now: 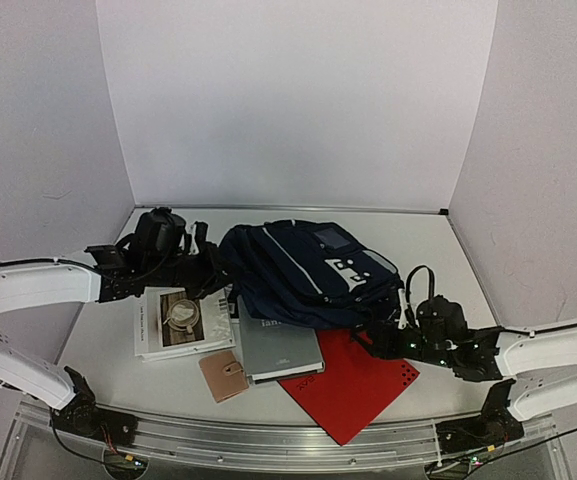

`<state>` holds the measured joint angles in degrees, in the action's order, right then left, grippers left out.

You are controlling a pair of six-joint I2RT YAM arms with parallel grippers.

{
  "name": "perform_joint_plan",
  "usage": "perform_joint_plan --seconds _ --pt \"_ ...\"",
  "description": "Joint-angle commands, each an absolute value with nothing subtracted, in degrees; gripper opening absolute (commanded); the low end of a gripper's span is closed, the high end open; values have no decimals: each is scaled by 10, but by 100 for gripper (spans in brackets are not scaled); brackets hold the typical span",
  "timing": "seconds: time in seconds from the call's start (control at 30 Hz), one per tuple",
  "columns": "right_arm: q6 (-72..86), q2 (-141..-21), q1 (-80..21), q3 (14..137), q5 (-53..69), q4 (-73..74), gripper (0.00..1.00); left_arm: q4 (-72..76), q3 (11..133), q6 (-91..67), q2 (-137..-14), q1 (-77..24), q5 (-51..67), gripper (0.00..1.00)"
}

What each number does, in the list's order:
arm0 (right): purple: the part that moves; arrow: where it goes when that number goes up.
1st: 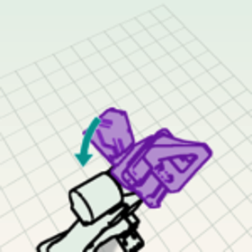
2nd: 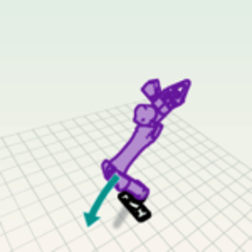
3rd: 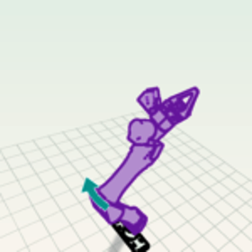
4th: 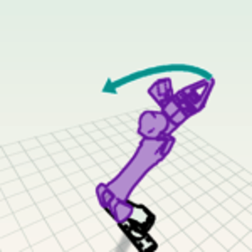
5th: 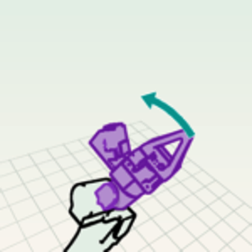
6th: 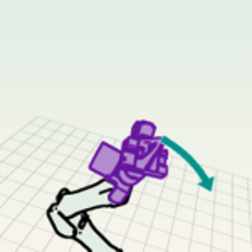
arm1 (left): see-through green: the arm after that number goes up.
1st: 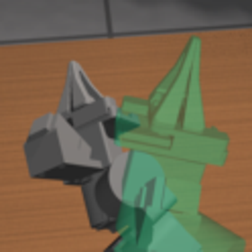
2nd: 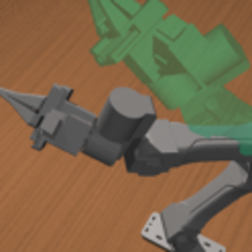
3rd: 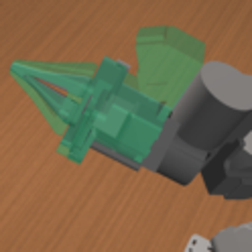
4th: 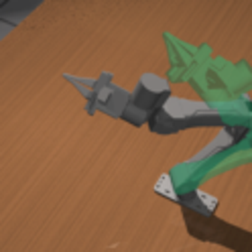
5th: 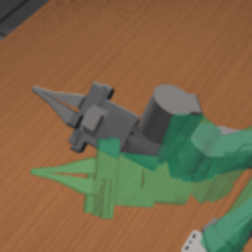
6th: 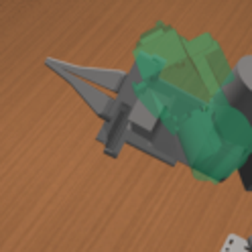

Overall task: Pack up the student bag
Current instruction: Unzip the student bag at the center of the board.

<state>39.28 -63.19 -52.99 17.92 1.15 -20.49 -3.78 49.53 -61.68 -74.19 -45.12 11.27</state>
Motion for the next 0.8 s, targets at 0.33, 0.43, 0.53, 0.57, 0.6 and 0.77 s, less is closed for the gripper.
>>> perform_joint_plan --seconds 0.33,0.43,0.53,0.57,0.6,0.77 --pt "381 -656 -544 220 4 -227 45 -58 633 -555 -718 -448 100 0" --pt "388 -657 -543 201 5 -263 43 -63 639 -554 -718 -447 101 0" --pt "388 -658 -542 194 0 -275 43 -64 640 -555 -718 -447 104 0" --pt "386 -661 -540 193 1 -277 43 -65 639 -556 -718 -447 105 0" --pt "383 -663 -536 193 3 -280 43 -66 639 -556 -718 -447 105 0" --pt "359 -704 -502 206 41 -294 43 -68 638 -558 -718 -447 107 0"
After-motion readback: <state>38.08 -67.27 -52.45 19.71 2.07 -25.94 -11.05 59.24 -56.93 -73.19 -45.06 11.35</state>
